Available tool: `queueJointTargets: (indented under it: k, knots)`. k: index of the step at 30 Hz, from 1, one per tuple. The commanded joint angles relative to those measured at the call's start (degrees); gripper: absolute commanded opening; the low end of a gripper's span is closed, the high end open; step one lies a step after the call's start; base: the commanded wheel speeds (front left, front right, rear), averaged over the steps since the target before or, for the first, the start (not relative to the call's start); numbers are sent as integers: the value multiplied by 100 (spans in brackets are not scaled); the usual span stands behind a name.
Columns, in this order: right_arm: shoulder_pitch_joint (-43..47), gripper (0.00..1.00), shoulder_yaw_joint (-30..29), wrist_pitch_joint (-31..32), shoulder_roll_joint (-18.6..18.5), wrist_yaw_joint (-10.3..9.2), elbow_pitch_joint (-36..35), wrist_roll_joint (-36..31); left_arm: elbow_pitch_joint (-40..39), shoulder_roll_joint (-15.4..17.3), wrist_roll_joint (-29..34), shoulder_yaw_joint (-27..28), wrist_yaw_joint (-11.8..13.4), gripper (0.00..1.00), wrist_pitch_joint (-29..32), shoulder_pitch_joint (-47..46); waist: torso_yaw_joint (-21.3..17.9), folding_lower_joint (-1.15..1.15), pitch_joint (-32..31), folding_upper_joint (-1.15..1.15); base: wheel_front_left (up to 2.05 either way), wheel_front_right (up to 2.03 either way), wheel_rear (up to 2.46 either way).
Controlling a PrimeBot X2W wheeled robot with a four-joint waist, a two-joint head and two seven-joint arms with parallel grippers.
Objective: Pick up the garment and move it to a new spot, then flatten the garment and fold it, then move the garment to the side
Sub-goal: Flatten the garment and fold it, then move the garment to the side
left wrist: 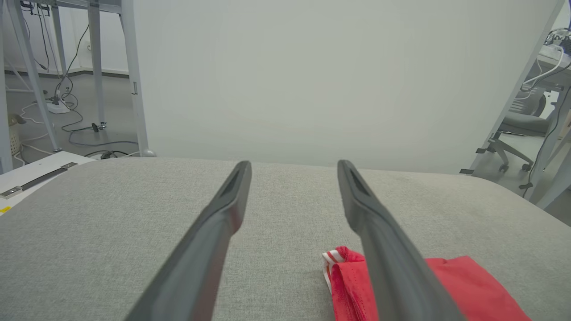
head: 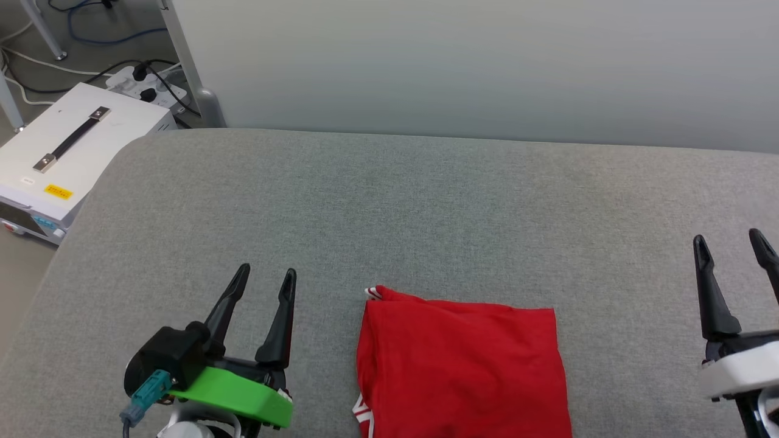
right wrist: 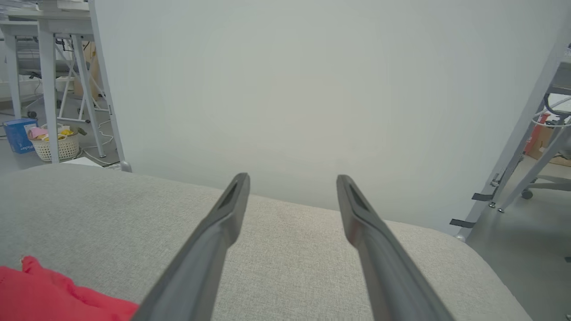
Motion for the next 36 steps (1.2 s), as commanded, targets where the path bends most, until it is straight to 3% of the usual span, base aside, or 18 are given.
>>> queueJointTargets:
  k: [1,11,28,32,36]
  knots:
    - [147,100,-61,-117,107,-3,-127,-83,-81,-61,72,54,-16,100,-33,78,6,0,5,0,0,0,0]
    - [674,100,-236,-545,999,-3,-168,-81,-218,-183,337,172,-16,100,-33,212,22,0,31,0,0,0,0]
    - [679,100,-145,-481,962,-3,57,122,40,-122,194,-28,-16,100,-33,247,132,0,-17,0,0,0,0]
    - [668,100,236,89,619,-3,3,-47,65,-111,161,-66,-16,100,-33,212,155,0,13,0,0,0,0]
    - [531,100,682,1587,358,-3,-168,316,93,-77,136,-80,-16,100,-33,190,164,0,37,0,0,0,0]
